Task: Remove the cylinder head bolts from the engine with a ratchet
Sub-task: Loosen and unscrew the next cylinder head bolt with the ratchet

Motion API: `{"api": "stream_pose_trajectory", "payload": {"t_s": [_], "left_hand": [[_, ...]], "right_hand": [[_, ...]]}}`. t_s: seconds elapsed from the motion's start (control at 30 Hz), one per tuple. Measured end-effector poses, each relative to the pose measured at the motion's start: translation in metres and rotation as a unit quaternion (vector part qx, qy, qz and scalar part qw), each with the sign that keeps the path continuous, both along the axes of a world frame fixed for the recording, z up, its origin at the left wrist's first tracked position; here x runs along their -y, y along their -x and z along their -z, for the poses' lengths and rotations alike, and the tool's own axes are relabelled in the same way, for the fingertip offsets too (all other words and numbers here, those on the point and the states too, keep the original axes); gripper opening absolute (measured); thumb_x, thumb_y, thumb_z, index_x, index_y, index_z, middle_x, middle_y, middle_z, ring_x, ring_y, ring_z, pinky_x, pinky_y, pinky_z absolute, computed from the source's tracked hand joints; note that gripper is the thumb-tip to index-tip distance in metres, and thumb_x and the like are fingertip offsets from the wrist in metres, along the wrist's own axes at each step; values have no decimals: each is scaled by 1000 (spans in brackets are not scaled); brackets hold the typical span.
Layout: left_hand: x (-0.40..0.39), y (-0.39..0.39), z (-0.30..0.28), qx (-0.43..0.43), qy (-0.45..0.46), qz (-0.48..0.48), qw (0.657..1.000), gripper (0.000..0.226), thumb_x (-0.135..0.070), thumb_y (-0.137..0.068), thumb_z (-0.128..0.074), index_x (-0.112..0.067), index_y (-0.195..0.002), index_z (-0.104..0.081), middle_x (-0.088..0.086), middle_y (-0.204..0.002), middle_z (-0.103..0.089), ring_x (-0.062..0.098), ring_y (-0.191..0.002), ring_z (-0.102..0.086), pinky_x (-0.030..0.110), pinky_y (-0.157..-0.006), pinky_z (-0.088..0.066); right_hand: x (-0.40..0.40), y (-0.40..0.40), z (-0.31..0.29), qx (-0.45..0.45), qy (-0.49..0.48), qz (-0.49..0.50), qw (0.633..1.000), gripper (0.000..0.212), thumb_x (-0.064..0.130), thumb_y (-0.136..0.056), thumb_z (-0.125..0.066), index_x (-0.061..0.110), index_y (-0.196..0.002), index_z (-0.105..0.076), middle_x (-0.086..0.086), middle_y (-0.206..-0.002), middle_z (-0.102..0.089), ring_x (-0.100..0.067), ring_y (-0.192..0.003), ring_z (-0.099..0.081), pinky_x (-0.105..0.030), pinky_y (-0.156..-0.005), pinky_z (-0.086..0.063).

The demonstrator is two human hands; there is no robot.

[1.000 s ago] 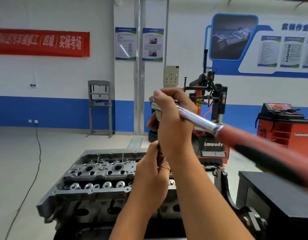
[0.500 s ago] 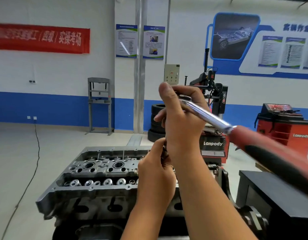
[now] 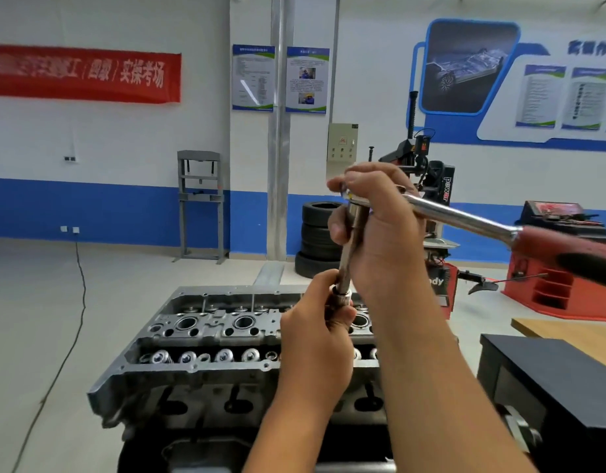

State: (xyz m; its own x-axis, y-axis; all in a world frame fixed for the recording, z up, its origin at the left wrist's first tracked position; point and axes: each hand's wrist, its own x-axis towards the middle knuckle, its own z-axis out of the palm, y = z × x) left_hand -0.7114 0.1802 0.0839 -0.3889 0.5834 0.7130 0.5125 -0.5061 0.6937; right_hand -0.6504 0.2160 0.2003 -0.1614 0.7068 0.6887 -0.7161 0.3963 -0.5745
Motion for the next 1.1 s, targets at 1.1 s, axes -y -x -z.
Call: {"api": "stream_pose_trajectory", "payload": {"t_s": [1.1], "left_hand": [[0,11,-7,4,55,28,998,36,2,-96,-62,-33,-106,-68,-9,-84,-72,8,-78,-67,25,-70,-53]], "right_hand": [[-8,-6,2,24,-31,-52,998,8,5,-91,-62,13,-91,-65,-17,-93,-73,-21,-43,-49,-26,-48,-34]]}}
